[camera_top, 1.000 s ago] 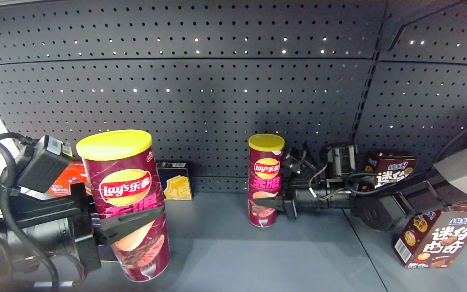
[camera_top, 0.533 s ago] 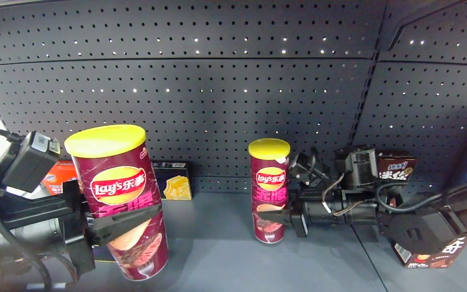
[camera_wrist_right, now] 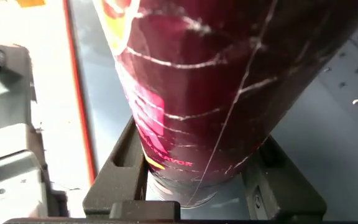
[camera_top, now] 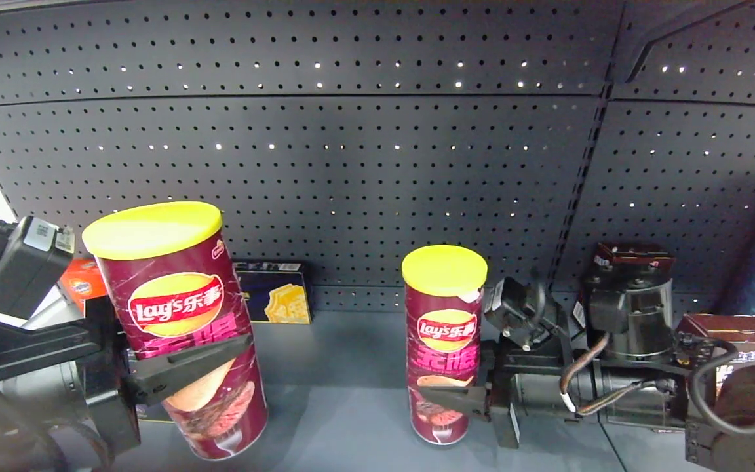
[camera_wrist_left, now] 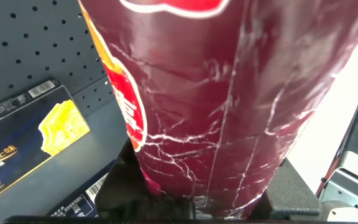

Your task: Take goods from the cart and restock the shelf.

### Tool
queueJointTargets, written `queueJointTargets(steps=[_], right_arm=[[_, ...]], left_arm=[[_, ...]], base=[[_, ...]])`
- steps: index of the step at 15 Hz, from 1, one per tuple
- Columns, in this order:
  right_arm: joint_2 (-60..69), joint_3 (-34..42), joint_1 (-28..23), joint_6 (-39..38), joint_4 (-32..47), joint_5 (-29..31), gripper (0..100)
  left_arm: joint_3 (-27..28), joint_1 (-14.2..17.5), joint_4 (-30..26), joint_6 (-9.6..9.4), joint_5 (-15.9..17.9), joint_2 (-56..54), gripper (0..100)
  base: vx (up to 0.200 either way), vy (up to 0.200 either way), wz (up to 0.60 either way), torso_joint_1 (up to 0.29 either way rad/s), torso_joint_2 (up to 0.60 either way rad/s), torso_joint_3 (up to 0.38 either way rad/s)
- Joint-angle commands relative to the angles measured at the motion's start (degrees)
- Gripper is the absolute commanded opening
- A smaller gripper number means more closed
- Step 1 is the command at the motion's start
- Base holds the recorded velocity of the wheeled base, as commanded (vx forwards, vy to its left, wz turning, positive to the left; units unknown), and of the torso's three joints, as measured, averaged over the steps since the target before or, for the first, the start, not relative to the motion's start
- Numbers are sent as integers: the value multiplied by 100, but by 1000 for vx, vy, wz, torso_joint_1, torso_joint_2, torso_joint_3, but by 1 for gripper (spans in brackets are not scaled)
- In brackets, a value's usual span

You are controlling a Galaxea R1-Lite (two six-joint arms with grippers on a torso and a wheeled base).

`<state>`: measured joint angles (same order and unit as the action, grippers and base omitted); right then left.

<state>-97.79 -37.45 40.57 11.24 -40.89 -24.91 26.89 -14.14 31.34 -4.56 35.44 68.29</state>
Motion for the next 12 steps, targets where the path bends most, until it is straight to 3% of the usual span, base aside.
queueJointTargets(steps=[1,12], right_arm=[[217,335,214,-157,-200,179,0],[182,1047,425,-491,-912,381,0]], left_arm=[[9,-1,3,-1,-2,0,0],[18,-1,-5,-1,-11,61,0]], base=[[0,0,0,0,0,0],[0,0,0,0,0,0]])
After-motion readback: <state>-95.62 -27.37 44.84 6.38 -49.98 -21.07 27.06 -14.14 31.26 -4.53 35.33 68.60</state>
